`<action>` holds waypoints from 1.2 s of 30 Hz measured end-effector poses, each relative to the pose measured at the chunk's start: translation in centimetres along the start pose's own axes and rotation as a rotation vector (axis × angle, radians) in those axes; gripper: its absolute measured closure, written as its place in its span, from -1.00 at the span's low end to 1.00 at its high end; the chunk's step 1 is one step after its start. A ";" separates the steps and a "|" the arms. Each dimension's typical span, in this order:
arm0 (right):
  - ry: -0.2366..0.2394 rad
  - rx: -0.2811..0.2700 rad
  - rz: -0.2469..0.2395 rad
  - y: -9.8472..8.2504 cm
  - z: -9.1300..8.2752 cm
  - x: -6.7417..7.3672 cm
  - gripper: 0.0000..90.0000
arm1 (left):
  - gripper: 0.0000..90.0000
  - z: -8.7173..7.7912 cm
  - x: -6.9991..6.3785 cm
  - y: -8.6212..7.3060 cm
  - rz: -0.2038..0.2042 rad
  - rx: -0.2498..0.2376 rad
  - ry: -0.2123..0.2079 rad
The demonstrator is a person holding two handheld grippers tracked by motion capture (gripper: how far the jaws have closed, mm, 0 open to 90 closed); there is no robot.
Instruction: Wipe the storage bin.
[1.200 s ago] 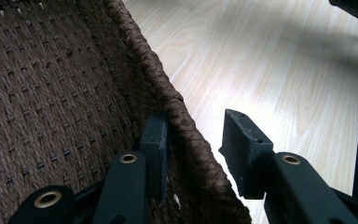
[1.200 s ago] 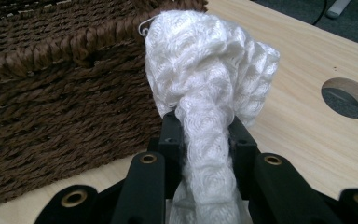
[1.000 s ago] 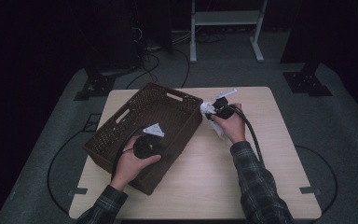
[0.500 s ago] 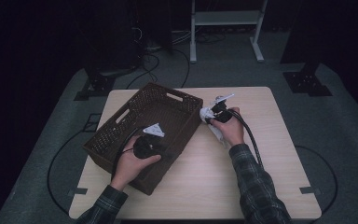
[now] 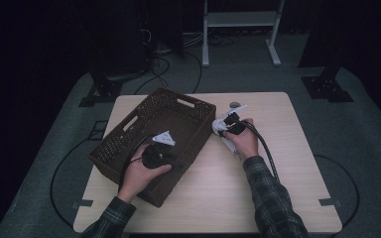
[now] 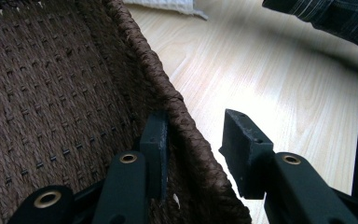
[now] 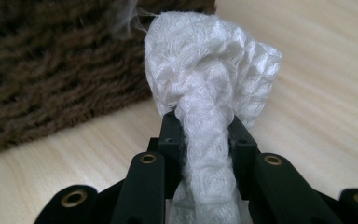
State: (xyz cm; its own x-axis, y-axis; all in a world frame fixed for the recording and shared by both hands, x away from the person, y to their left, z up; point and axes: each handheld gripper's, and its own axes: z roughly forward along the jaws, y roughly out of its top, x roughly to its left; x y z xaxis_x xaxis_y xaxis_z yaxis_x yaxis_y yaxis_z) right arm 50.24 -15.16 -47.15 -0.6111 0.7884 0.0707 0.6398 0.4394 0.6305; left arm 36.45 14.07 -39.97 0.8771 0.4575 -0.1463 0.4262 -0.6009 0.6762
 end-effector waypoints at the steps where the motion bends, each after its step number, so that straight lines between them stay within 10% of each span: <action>1: 0.000 -0.003 -0.001 -0.1 0.1 0.0 0.61 | 0.36 0.0 0.0 0.0 0.000 0.000 0.000; 36: -0.016 -0.160 -0.093 2.5 -6.0 1.3 0.61 | 0.36 0.0 0.0 0.0 -0.005 -0.001 0.000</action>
State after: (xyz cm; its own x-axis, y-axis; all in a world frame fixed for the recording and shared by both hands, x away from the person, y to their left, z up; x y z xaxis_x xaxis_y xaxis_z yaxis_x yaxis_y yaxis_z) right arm 48.26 -15.61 -40.79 -0.6557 0.7550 -0.0054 0.4976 0.4375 0.7490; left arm 36.44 14.07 -39.99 0.8751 0.4604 -0.1491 0.4299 -0.5979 0.6765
